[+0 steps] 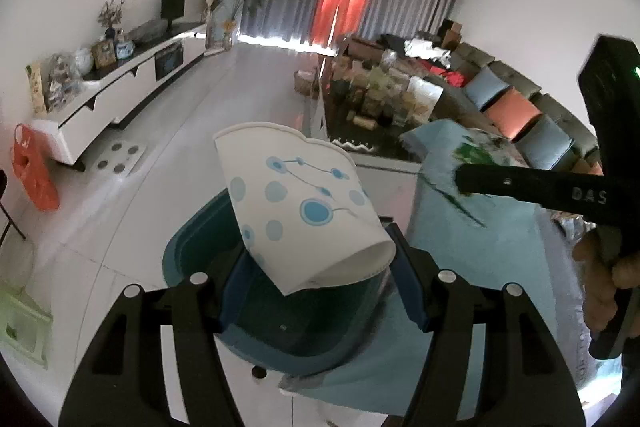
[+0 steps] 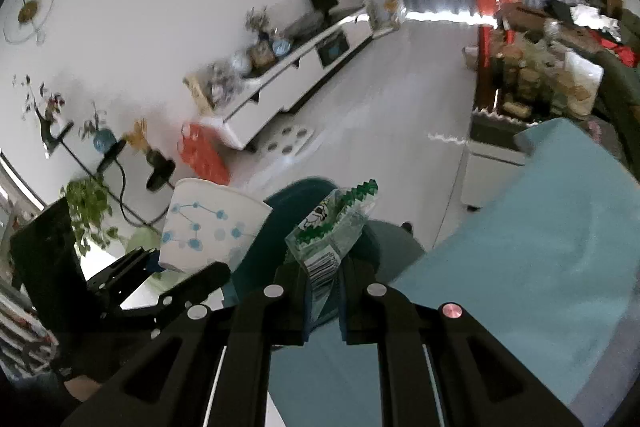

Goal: Collect trash
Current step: 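Carry the cup and wrapper to the teal bin with both tools, then open both tools to drop the cup and wrapper into the bin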

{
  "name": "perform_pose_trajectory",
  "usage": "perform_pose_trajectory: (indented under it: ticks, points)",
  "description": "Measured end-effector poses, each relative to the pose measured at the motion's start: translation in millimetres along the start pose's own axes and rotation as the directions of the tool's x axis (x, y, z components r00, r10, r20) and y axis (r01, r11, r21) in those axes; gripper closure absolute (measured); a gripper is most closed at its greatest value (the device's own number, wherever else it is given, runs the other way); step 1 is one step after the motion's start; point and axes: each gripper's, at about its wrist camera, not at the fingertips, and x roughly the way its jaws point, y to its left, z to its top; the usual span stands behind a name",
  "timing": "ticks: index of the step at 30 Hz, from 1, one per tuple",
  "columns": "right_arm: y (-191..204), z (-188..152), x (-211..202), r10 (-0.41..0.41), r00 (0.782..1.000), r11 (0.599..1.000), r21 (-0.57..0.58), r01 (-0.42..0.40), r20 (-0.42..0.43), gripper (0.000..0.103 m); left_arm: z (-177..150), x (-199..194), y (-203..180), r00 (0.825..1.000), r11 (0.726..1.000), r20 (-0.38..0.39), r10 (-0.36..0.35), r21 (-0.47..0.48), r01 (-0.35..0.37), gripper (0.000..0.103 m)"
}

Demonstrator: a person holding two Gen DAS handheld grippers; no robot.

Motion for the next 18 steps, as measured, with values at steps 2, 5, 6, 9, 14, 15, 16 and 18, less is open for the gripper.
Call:
perform_pose_trajectory:
  ticks: [2, 5, 6, 9, 14, 15, 16, 18]
  points:
    - [4.8, 1.6, 22.9, -0.016, 0.999, 1.000, -0.013, 0.016, -0.042, 0.094, -8.4, 9.3, 4.0, 1.000, 1.000, -0.029, 0.001, -0.018, -0.001, 0.040]
    - [10.6, 1.2, 48.4, -0.025, 0.995, 1.000, -0.018, 0.024, -0.099, 0.094, -18.7, 28.1, 0.0, 0.998, 0.999, -0.061, 0.015, -0.028, -0.017, 0.040]
    - [11.3, 1.0, 53.6, -0.028, 0.993, 0.999, -0.020, 0.026, -0.110, 0.094, -21.6, 32.4, 7.4, 0.997, 0.999, -0.079, 0.015, -0.033, -0.018, 0.040]
    - [12.5, 2.1, 74.6, -0.038, 0.987, 0.999, -0.022, 0.034, -0.158, 0.094, -26.1, 51.6, -3.0, 0.993, 0.999, -0.110, 0.030, -0.030, -0.033, 0.040]
    - [14.5, 3.9, 92.4, -0.058, 0.979, 0.998, -0.030, 0.053, -0.198, 0.088, -28.0, 84.7, -10.4, 0.985, 0.999, -0.170, 0.036, -0.034, -0.043, 0.041]
    - [15.0, 3.9, 94.1, -0.072, 0.977, 0.997, -0.036, 0.066, -0.201, 0.083, -29.2, 88.2, -8.2, 0.983, 0.998, -0.178, 0.048, -0.024, -0.053, 0.041]
    - [15.2, 4.1, 96.4, -0.073, 0.976, 0.997, -0.037, 0.067, -0.207, 0.081, -28.8, 92.3, -8.2, 0.981, 0.998, -0.185, 0.060, -0.015, -0.064, 0.040]
    - [16.5, 3.6, 101.8, -0.077, 0.974, 0.997, -0.038, 0.071, -0.213, 0.078, -25.7, 102.5, -14.6, 0.979, 0.997, -0.190, 0.070, -0.007, -0.072, 0.040]
